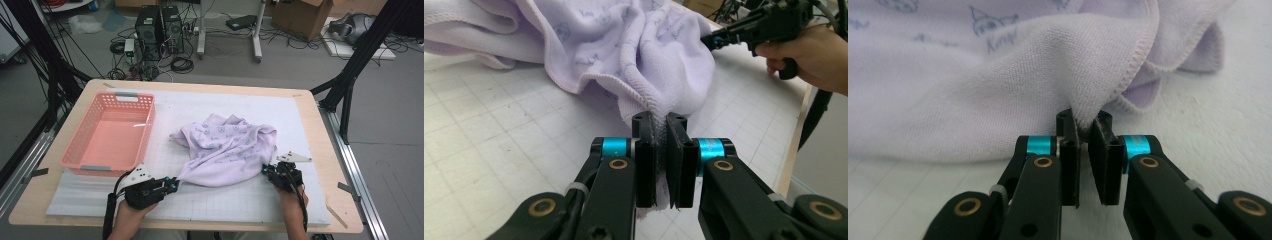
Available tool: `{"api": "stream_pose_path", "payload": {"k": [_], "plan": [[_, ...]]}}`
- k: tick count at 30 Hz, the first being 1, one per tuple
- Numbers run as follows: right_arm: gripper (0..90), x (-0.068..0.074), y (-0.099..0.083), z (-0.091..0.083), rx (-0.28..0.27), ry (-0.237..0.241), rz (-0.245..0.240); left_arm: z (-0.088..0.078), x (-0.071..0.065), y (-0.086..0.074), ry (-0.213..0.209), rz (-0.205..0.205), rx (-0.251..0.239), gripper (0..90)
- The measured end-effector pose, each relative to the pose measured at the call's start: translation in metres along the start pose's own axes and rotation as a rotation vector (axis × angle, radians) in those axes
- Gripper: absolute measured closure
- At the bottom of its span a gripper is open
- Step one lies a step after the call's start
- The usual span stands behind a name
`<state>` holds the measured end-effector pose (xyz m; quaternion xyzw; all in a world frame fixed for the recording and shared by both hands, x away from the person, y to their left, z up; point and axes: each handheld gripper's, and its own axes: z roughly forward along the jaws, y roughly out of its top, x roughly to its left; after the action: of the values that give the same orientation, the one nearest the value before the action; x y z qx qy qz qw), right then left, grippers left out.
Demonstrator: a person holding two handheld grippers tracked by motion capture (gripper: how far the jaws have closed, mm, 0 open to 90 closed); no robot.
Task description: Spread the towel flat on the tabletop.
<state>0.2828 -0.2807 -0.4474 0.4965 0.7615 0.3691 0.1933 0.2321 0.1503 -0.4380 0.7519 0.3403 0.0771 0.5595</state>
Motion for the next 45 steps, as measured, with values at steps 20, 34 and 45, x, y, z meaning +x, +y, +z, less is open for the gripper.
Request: {"api": "stream_pose_path", "payload": {"k": [20, 34, 45], "plan": [[80.7, 0.014, -0.058, -0.109, -0.057, 0.023, -0.021, -0.003, -0.017, -0.015, -0.015, 0.031, 0.049, 73.6], [48.5, -0.001, -0.050, -0.121, -0.255, 0.011, -0.004, -0.003, 0.002, 0.002, 0.049, -0.005, -0.026, 34.6], [50.9, -0.013, -0.035, -0.092, -0.192, 0.002, 0.003, 0.044, 0.024, 0.027, 0.109, -0.032, 0.089, 33.0]]}}
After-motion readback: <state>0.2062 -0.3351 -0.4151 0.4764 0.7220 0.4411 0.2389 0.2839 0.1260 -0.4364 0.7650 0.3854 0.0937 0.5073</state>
